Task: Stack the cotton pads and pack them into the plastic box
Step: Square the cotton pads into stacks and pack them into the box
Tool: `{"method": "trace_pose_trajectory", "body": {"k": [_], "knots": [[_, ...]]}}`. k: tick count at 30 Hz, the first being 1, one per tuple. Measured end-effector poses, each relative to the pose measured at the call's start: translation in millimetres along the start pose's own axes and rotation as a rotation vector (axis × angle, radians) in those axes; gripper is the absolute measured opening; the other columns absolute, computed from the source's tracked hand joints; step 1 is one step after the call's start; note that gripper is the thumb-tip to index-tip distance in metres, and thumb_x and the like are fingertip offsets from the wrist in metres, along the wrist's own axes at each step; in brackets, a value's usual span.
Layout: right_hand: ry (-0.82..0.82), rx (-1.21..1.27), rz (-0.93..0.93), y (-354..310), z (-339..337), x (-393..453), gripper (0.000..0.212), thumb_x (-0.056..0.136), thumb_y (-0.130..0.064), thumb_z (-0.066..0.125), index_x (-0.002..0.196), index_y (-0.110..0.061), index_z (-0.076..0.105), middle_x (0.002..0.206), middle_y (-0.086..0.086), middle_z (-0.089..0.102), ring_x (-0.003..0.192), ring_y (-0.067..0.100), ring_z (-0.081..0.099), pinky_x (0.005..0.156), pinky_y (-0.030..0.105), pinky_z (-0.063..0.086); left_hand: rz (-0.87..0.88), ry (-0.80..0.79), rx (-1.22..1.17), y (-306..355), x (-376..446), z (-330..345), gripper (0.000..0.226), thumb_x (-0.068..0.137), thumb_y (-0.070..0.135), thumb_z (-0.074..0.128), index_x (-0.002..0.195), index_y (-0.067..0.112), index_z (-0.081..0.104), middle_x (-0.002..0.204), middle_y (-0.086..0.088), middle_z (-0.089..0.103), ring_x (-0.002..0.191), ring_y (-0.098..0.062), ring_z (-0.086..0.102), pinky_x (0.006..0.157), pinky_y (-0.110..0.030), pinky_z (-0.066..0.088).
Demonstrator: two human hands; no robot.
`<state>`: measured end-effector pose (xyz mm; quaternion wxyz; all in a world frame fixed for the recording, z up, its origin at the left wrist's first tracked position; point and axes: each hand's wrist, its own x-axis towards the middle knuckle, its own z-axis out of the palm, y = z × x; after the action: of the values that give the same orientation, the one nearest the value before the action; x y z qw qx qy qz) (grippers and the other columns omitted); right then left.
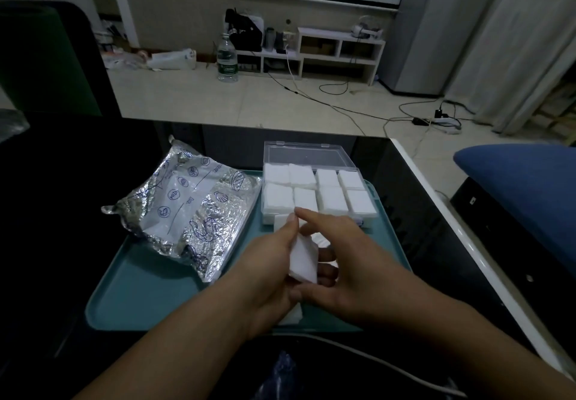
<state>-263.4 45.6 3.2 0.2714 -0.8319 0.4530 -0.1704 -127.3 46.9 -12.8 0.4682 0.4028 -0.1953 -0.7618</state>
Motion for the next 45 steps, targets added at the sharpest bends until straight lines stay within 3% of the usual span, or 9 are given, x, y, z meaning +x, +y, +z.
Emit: {"method": "trace_pose_trajectory", "body": {"k": [7,12,19,23,31,35,39,41,45], "knots": [[0.011,0.221,0.037,-5,-5,0,0.098,0.075,-0.015,0.082,0.147,-0.039,0.019,0.115,-0.031,0.045,0.094,-0.026,0.05,0.072,-0.003,0.038,0.04,-0.147,0.158,4,-3,-5,0.022,0.094,0.02,0.056,0.097,0.005,0.072,0.093,-0.02,0.06,0.073,-0.028,0.056,0.057,-0.031,0.037],[0.017,0.07,-0.026,1,-2,1,0.105,0.075,-0.031,0.082,0.141,-0.052,0.003,0.123,-0.028,0.044,0.113,-0.012,0.045,0.088,0.001,0.037,0.048,-0.17,0.187,0,0,-8,0.025,0.088,-0.011,0.05,0.093,0.006,0.068,0.088,-0.021,0.057,0.064,-0.026,0.058,0.045,-0.024,0.044],[0.08,0.058,-0.04,1,-4,0,0.098,0.077,-0.042,0.077,0.149,-0.047,0.01,0.133,-0.022,0.044,0.121,-0.01,0.041,0.097,0.006,0.036,0.08,0.029,0.137,3,5,-9,0.025,0.099,0.007,0.049,0.12,0.014,0.06,0.08,-0.014,0.06,0.053,-0.02,0.054,0.048,-0.025,0.046],[0.239,-0.057,0.145,24,-23,2,0.047,0.084,-0.04,0.067,0.128,-0.029,0.056,0.104,-0.016,0.061,0.096,-0.003,0.057,0.082,0.017,0.047,0.105,0.18,0.05,15,2,-12,0.015,0.099,0.026,0.054,0.095,0.013,0.06,0.069,-0.009,0.056,0.046,-0.015,0.047,0.04,-0.021,0.042],[-0.125,-0.507,0.344,33,6,11,0.05,0.08,-0.055,0.067,0.121,-0.027,0.059,0.116,0.001,0.05,0.115,0.021,0.044,0.096,0.032,0.042,0.054,0.186,-0.039,23,-1,-12,0.041,0.099,0.042,0.049,0.088,0.005,0.06,0.06,-0.011,0.059,0.046,-0.017,0.049,0.039,-0.021,0.043],[-0.072,-0.412,0.32,32,11,15,0.062,0.078,-0.046,0.072,0.134,-0.038,0.046,0.12,-0.002,0.045,0.119,0.019,0.038,0.095,0.03,0.039,0.05,0.195,-0.028,23,-2,-14,0.04,0.1,0.04,0.047,0.09,0.004,0.06,0.059,-0.011,0.06,0.045,-0.017,0.051,0.04,-0.022,0.045],[-0.049,-0.427,0.279,30,12,16,0.021,0.079,-0.043,0.072,0.089,-0.032,0.057,0.097,-0.007,0.044,0.1,0.015,0.044,0.077,0.027,0.036,0.056,0.191,-0.028,25,-3,-13,0.04,0.101,0.039,0.045,0.089,0.003,0.06,0.059,-0.011,0.058,0.046,-0.018,0.05,0.042,-0.022,0.045],[-0.029,-0.346,0.252,31,8,15,0.028,0.085,-0.038,0.067,0.069,-0.023,0.05,0.084,-0.004,0.051,0.081,0.015,0.05,0.067,0.03,0.037,0.063,0.201,-0.021,26,-4,-13,0.04,0.101,0.039,0.045,0.089,0.003,0.06,0.061,-0.012,0.058,0.046,-0.018,0.05,0.043,-0.022,0.045],[0.055,0.09,0.251,25,-16,10,0.017,0.088,-0.019,0.069,0.077,-0.006,0.066,0.066,0.004,0.059,0.057,0.008,0.049,0.059,0.028,0.043,0.075,0.21,-0.014,24,-4,-10,0.038,0.101,0.039,0.046,0.096,0.004,0.06,0.065,-0.012,0.057,0.047,-0.018,0.05,0.046,-0.024,0.045]]}}
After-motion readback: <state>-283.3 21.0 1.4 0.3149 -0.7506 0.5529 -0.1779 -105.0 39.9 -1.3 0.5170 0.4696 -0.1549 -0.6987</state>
